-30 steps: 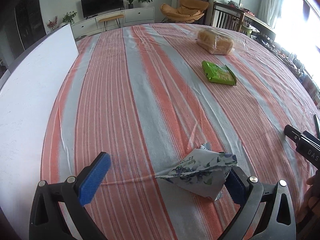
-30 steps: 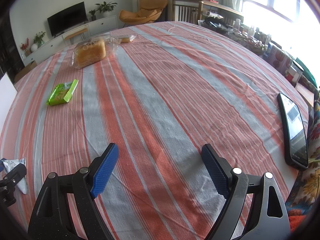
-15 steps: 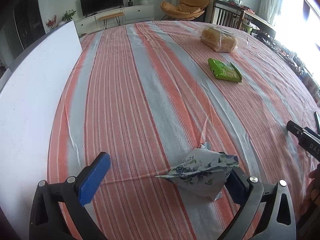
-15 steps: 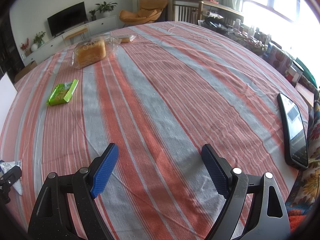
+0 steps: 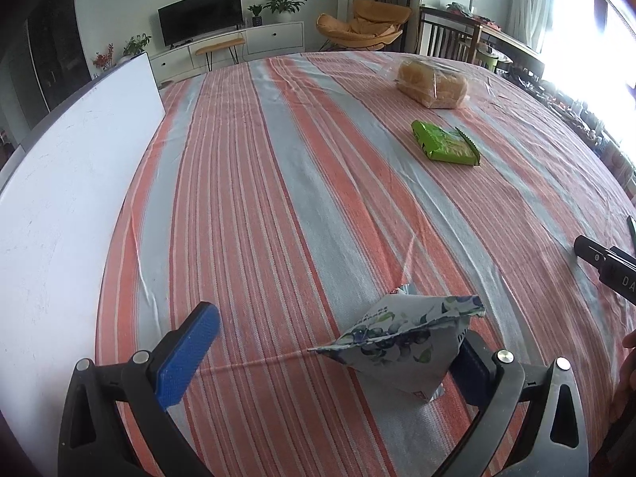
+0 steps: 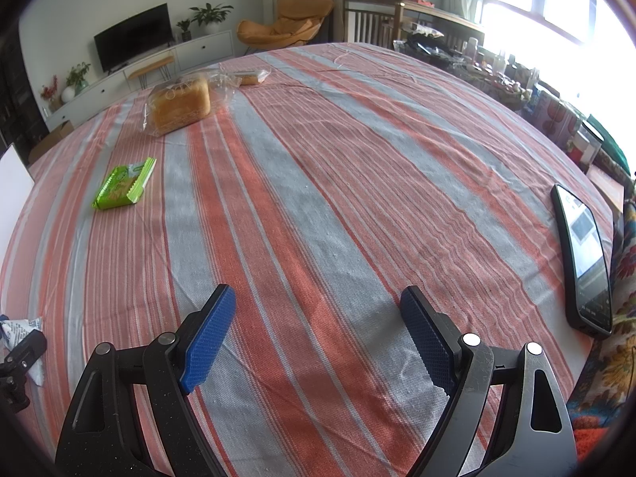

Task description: Organize snacks

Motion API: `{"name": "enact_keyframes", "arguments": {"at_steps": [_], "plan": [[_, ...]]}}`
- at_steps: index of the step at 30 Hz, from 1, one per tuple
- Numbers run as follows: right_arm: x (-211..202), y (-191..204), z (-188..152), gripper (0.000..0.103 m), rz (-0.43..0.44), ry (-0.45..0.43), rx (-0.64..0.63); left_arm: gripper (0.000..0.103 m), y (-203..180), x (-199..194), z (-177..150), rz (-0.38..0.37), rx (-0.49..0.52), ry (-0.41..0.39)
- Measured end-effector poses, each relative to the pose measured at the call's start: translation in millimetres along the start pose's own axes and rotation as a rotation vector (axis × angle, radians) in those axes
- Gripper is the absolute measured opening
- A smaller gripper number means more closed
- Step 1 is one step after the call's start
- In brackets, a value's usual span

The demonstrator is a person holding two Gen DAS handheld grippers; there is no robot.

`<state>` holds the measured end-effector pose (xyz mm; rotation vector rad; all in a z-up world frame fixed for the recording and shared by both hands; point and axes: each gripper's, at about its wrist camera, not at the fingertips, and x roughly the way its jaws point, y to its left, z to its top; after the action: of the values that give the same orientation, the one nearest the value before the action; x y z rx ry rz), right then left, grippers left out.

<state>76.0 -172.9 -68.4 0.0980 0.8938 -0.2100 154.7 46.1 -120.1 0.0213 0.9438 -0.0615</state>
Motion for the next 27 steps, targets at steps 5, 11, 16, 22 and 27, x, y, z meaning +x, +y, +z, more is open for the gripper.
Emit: {"name": "enact_keyframes", "arguments": {"at_steps": [5,11,16,22,27], "plan": [[0.0,0.0,0.0,0.087,0.000,0.000,0.000,0.103,0.0,0.2,-0.1,0.000,0.000,0.000],[0.0,0.1,0.1,0.087,0.000,0.000,0.000,0.103,0.0,0.0,0.0,0.000,0.000,0.000],[0.1,-0.1,0.0,0.087,0.000,0.000,0.000,0.103,0.0,-0.1,0.0,0.000,0.000,0.000],[0.6,1.4,5.9,0.087,0.044,0.038,-0.011,0.103,0.0,-0.1,-0.1,0.001,0.000,0.000],[-2.8,34.3,41.4,0.086,0.186,0.021,-0.099,0.103,0.0,-0.2,0.0,0.001,0.000,0.000]]}}
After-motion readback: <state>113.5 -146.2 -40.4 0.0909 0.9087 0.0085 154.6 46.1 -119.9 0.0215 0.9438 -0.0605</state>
